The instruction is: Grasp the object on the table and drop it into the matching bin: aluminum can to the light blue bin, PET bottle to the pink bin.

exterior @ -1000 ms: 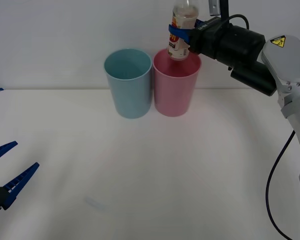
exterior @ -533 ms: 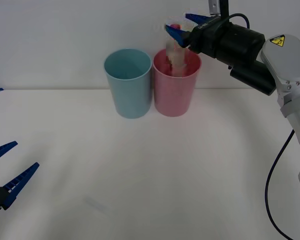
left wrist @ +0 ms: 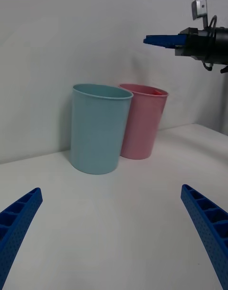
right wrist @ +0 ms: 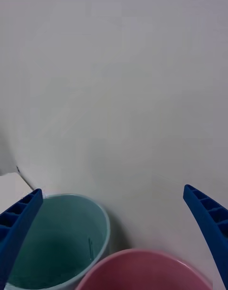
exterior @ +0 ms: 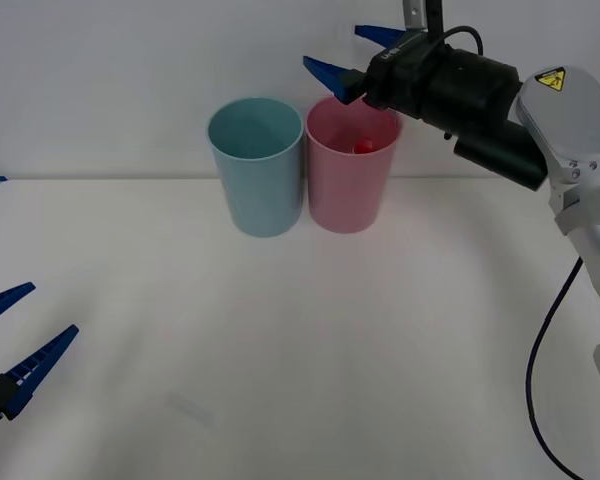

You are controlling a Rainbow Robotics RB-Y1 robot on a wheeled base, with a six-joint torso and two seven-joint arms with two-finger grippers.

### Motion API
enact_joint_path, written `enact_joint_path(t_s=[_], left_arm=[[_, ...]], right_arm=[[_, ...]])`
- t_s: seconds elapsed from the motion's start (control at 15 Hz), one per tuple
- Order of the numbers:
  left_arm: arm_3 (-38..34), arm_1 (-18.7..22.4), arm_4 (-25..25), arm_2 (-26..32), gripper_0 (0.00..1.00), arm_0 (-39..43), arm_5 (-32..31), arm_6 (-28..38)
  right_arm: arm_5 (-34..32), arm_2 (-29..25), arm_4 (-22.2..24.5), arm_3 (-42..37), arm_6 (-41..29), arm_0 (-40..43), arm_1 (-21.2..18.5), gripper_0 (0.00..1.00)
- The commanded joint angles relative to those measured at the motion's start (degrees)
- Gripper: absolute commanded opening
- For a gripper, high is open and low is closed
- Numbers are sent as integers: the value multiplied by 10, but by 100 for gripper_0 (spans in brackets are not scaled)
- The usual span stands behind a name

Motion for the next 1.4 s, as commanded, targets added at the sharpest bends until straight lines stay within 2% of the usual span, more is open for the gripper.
enact_joint_path(t_s=[0.07, 0.33, 0.53, 0.87, 1.4], left_arm=[[0, 0, 0, 0, 100, 0, 0, 0], [0, 0, 0, 0, 100, 0, 0, 0], [0, 0, 0, 0, 100, 0, 0, 0], [0, 0, 0, 0, 100, 0, 0, 0], [0, 0, 0, 0, 100, 0, 0, 0]], right_arm=[[1, 47, -52, -23, 7, 0, 0, 100], [-12, 118, -128, -62, 25, 0, 0, 100], [-56, 124, -157, -96, 42, 33, -8, 100], [-93, 85, -203, -191, 87, 148, -81, 100], [-287, -64, -212, -196, 231, 303, -107, 100]])
